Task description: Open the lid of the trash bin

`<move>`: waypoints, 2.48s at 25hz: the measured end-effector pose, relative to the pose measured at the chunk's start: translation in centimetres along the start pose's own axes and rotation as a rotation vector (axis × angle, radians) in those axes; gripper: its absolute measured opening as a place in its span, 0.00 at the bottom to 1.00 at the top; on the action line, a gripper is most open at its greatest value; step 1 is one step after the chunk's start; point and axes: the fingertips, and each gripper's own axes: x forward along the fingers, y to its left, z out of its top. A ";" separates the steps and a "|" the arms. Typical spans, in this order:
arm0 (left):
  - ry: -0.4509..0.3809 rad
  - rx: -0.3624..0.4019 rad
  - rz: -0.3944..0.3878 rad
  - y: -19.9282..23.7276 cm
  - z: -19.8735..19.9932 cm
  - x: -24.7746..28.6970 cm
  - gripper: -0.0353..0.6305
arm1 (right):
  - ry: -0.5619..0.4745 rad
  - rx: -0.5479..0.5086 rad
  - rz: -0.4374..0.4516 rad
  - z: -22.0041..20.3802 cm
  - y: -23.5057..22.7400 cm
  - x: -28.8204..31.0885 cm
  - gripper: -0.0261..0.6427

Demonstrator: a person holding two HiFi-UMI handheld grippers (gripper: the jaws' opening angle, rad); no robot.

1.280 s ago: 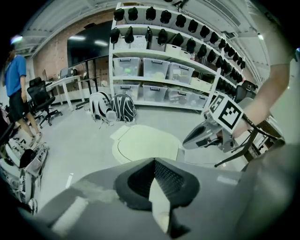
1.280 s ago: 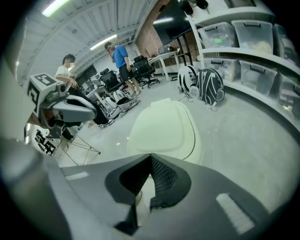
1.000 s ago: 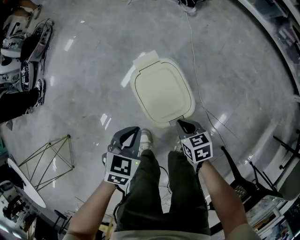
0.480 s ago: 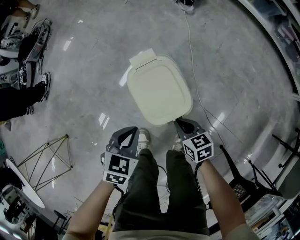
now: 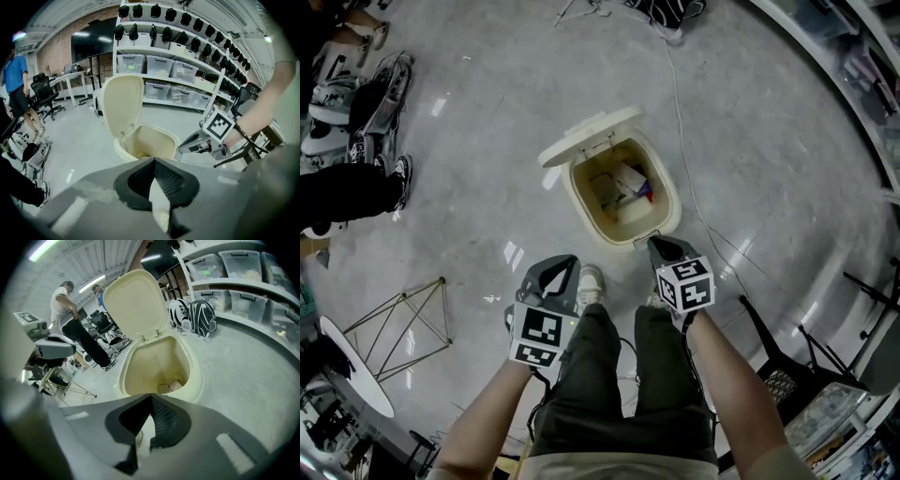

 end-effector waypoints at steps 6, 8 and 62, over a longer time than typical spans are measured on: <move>-0.046 0.005 0.038 1.4 3.6 -3.6 0.06 | -0.033 -0.025 -0.007 4.0 2.0 -3.0 0.04; -0.066 0.002 0.049 1.8 5.1 -5.1 0.06 | -0.054 -0.046 -0.005 5.9 2.8 -4.7 0.04; -0.916 0.364 0.341 -9.8 40.5 -60.2 0.06 | -1.076 -0.686 -0.014 34.7 36.8 -71.6 0.04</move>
